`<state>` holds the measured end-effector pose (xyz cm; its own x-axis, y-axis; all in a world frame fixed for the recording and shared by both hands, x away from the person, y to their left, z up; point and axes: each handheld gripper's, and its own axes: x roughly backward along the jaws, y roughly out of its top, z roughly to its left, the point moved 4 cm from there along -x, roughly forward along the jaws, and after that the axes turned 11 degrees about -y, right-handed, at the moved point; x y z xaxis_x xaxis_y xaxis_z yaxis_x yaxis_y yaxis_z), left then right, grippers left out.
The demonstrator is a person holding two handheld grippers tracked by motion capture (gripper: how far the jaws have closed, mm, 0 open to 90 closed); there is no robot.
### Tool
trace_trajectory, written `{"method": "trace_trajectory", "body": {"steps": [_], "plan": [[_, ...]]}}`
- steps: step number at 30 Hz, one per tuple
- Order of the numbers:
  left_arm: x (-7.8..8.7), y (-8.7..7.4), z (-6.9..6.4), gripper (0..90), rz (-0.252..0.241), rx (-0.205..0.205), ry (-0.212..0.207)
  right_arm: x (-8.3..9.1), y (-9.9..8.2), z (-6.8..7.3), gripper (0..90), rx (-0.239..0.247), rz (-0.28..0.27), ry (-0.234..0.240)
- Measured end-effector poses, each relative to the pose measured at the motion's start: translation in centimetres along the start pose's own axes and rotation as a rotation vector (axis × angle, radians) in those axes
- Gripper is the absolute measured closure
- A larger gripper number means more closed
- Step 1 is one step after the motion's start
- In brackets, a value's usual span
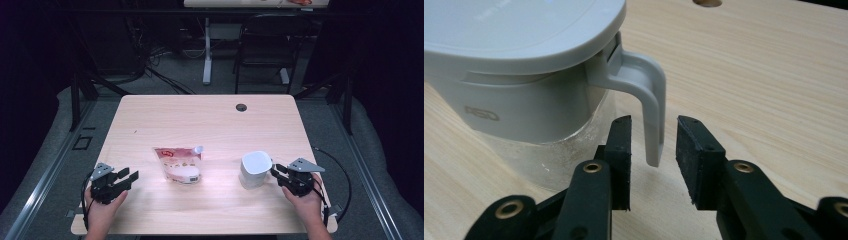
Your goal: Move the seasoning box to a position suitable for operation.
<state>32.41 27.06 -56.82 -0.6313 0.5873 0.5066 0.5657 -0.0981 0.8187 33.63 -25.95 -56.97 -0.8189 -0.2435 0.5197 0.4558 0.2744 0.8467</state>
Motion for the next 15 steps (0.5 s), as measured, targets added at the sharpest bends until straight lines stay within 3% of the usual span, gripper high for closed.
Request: {"method": "trace_trajectory", "body": {"steps": [2,5,9,15], "plan": [[0.29,-0.04,-0.05,58.5,-0.01,0.0,-0.005,-0.15,0.07,0.17,74.5,0.019,0.01,0.002],[0.49,-0.27,-0.04,61.7,-0.002,-0.006,-0.002,-0.27,0.28,0.39,83.0,0.057,0.016,-0.046],[0.6,-0.32,-0.01,62.4,0.0,-0.012,0.007,-0.2,0.26,0.32,83.2,0.037,0.018,-0.019],[0.52,-0.41,-0.25,62.9,0.015,-0.026,0.001,0.49,0.08,0.94,84.1,0.075,0.036,0.001]]}}
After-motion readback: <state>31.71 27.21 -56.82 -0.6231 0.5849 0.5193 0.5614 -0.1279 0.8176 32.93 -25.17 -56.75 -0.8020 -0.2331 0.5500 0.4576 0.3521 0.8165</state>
